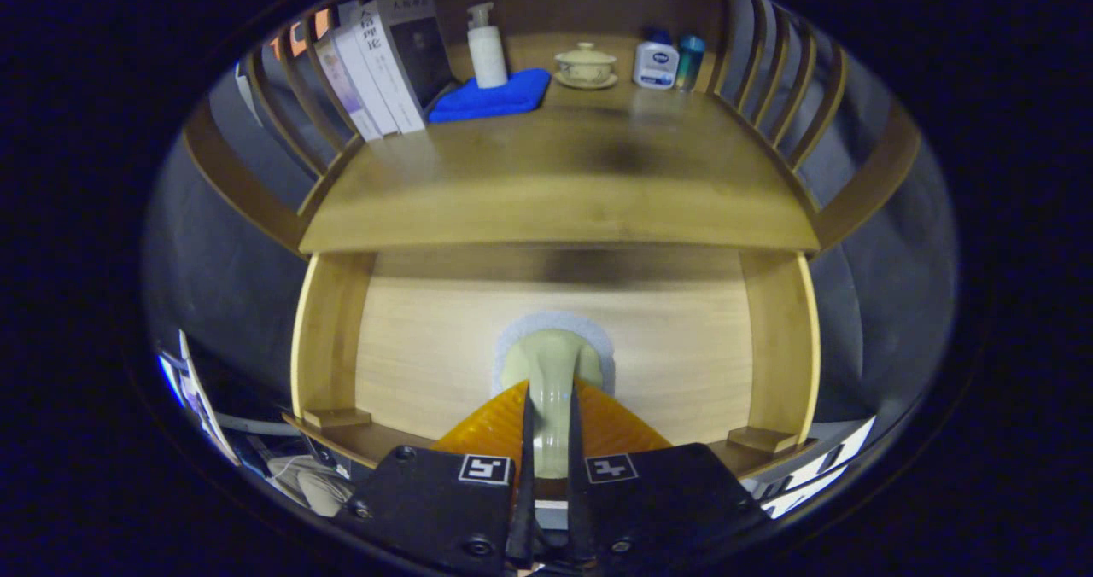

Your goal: Pull open the drawer, take out the items inside it, and place them on the countertop above the cabinet.

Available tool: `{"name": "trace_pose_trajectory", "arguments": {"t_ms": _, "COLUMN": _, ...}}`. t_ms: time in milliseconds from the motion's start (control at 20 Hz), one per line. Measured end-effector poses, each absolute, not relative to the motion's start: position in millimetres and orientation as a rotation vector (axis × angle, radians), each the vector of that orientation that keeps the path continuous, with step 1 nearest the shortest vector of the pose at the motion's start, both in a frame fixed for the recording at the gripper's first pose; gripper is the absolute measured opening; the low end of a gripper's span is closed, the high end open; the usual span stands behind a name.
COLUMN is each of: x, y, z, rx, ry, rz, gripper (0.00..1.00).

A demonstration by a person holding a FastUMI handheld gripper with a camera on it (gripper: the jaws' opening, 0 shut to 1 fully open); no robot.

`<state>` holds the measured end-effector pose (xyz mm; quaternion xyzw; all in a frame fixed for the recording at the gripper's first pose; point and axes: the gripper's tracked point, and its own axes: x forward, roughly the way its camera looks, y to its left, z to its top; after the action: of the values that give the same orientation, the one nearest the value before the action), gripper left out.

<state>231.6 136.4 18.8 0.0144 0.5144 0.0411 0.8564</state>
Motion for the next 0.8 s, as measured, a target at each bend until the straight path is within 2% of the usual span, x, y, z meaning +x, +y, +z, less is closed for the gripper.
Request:
{"name": "trace_pose_trajectory", "arguments": {"t_ms": 400, "x": 299, "y": 126, "z": 72, "rx": 0.054, "ry": 1.01, "rz": 0.028, "gripper": 0.19}}
{"name": "trace_pose_trajectory", "arguments": {"t_ms": 800, "x": 377, "y": 132, "z": 89, "rx": 0.003, "ry": 0.992, "rz": 0.011, "gripper": 0.19}}
